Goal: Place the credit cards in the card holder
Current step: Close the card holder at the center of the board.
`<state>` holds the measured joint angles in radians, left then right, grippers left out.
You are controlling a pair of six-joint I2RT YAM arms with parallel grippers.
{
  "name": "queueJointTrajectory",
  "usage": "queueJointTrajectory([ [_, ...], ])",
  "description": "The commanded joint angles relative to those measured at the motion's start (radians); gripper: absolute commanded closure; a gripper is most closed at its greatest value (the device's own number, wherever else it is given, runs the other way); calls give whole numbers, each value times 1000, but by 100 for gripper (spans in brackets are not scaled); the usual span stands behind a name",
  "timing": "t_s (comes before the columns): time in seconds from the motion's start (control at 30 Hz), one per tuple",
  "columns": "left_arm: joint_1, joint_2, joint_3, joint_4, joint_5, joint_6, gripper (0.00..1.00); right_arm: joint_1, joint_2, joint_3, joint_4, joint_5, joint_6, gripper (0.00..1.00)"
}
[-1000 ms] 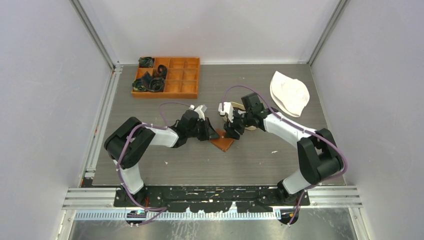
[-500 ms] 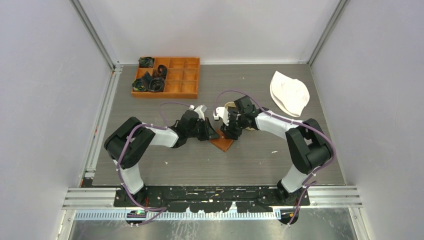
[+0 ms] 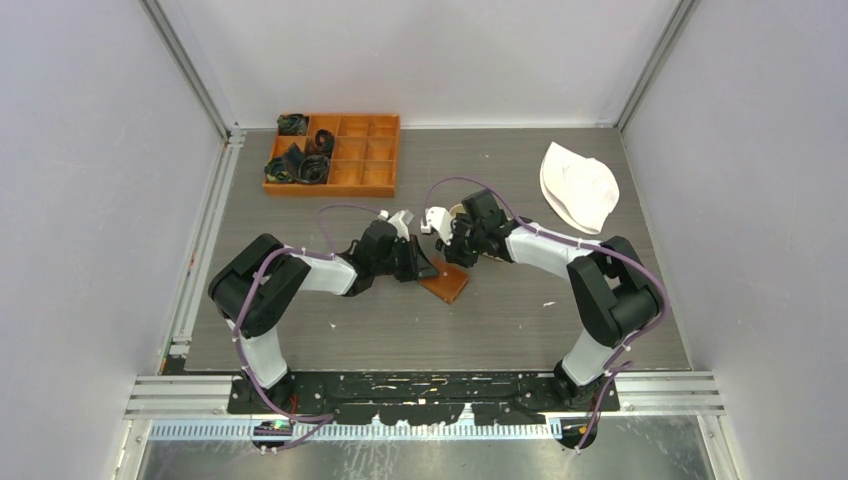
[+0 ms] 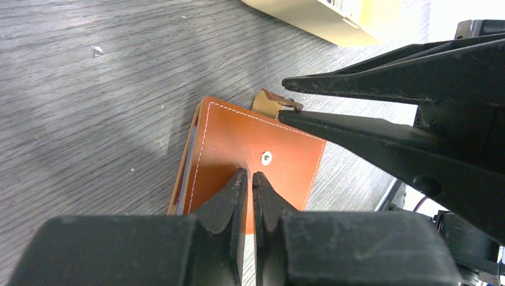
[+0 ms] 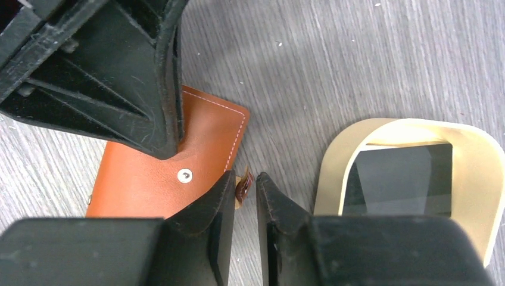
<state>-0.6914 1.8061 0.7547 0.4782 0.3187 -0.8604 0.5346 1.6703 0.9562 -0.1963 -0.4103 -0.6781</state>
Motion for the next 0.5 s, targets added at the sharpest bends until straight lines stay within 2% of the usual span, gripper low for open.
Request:
queueJointTrajectory([
  [0.0,3,11,-26,-59,10,14,91,1,-57,16,52,35,28,76],
  [0.33,1,9,-20,-67,13,17,91,-10,-85,31,11,38,40,79],
  [0.47,2,7,-20,-69,11,17,91,-13,-73,47,-18,33,40,87],
])
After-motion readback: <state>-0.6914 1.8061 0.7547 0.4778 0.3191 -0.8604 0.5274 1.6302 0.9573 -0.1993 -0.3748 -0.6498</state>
